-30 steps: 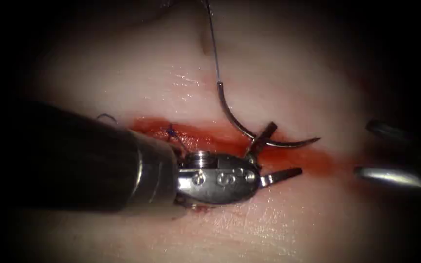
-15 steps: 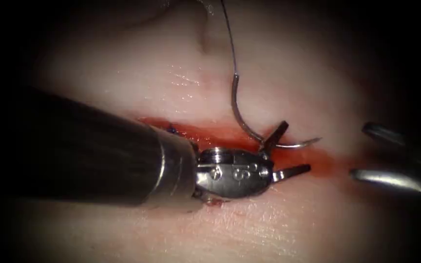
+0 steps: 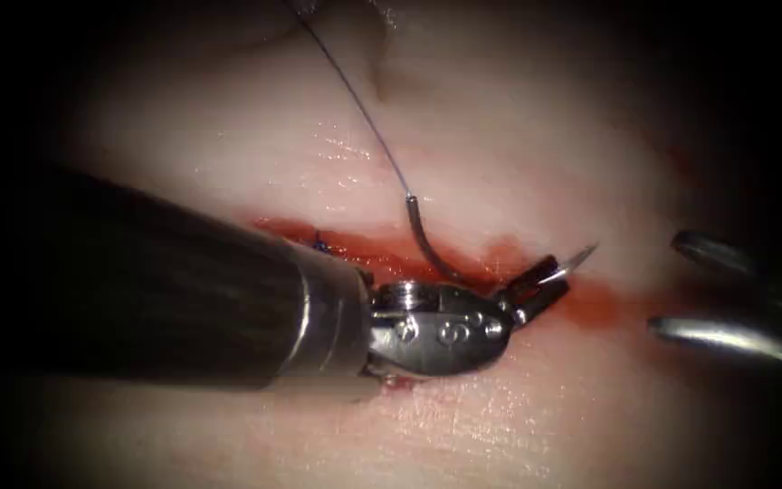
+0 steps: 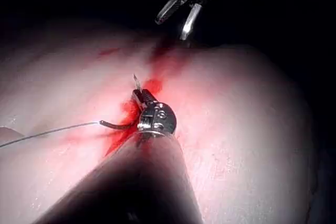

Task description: Wound Closure

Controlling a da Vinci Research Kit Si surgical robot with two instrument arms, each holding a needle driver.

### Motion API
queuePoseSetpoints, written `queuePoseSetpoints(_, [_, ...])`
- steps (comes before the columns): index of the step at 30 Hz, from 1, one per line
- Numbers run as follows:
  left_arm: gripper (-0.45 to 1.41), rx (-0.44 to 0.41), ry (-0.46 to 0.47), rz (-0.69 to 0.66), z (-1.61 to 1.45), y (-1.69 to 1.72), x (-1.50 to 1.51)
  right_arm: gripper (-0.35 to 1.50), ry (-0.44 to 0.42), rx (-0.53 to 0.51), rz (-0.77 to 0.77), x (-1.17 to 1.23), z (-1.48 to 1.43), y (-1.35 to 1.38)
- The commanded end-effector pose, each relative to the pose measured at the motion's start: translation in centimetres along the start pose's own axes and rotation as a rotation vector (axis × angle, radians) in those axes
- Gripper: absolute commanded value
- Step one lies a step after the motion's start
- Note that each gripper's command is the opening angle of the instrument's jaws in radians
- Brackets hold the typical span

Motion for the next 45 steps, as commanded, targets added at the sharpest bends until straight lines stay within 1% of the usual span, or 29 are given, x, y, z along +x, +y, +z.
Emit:
queuePoseSetpoints(1, [-0.45,-0.018,0.002,-0.013,-0.06,0.03,0.05,0.30,0.001,0.004,0.002,-0.04,0.05,-0.08])
queuePoseSetpoints(4, [-0.45,-0.064,0.020,0.001,-0.20,-0.03,0.16,0.30,-0.003,0.003,0.003,-0.04,0.04,-0.07])
queuePoseSetpoints(6, [-0.45,-0.138,0.055,0.038,-0.28,-0.06,0.24,0.30,0.008,0.008,-0.001,-0.03,0.03,-0.06])
queuePoseSetpoints(10, [-0.45,-0.285,0.140,0.144,-0.44,-0.07,0.31,0.29,0.035,0.044,0.086,0.02,0.09,0.01])
queuePoseSetpoints(13, [-0.45,-0.382,0.168,0.219,-0.59,-0.07,0.31,0.27,0.040,0.065,0.130,0.14,0.19,0.15])
queuePoseSetpoints(14, [-0.45,-0.398,0.171,0.229,-0.64,-0.08,0.31,0.27,0.049,0.072,0.141,0.18,0.22,0.18])
queuePoseSetpoints(16, [-0.45,-0.434,0.189,0.263,-0.75,-0.11,0.31,0.20,0.063,0.107,0.166,0.25,0.31,0.25])
queuePoseSetpoints(20, [-0.45,-0.506,0.238,0.307,-0.95,-0.21,0.30,0.20,0.098,0.187,0.240,0.41,0.60,0.41])
queuePoseSetpoints(23, [-0.45,-0.571,0.275,0.325,-1.08,-0.28,0.26,0.27,0.106,0.243,0.275,0.47,0.81,0.45])
queuePoseSetpoints(25, [-0.45,-0.617,0.302,0.342,-1.19,-0.33,0.23,0.32,0.120,0.305,0.304,0.51,1.04,0.45])
queuePoseSetpoints(28, [-0.45,-0.639,0.342,0.352,-1.26,-0.37,0.24,0.32,0.131,0.353,0.324,0.55,1.19,0.45])
queuePoseSetpoints(32, [-0.45,-0.670,0.361,0.365,-1.29,-0.33,0.25,0.32,0.169,0.402,0.348,0.62,1.42,0.41])
queuePoseSetpoints(35, [-0.45,-0.676,0.367,0.372,-1.31,-0.30,0.27,0.32,0.174,0.420,0.350,0.62,1.57,0.34])
queuePoseSetpoints(40, [-0.45,-0.665,0.363,0.376,-1.35,-0.29,0.28,0.34,0.166,0.433,0.371,0.49,1.75,0.22])
queuePoseSetpoints(45, [-0.45,-0.648,0.358,0.373,-1.40,-0.34,0.30,0.37,0.155,0.432,0.396,0.36,1.78,0.15])
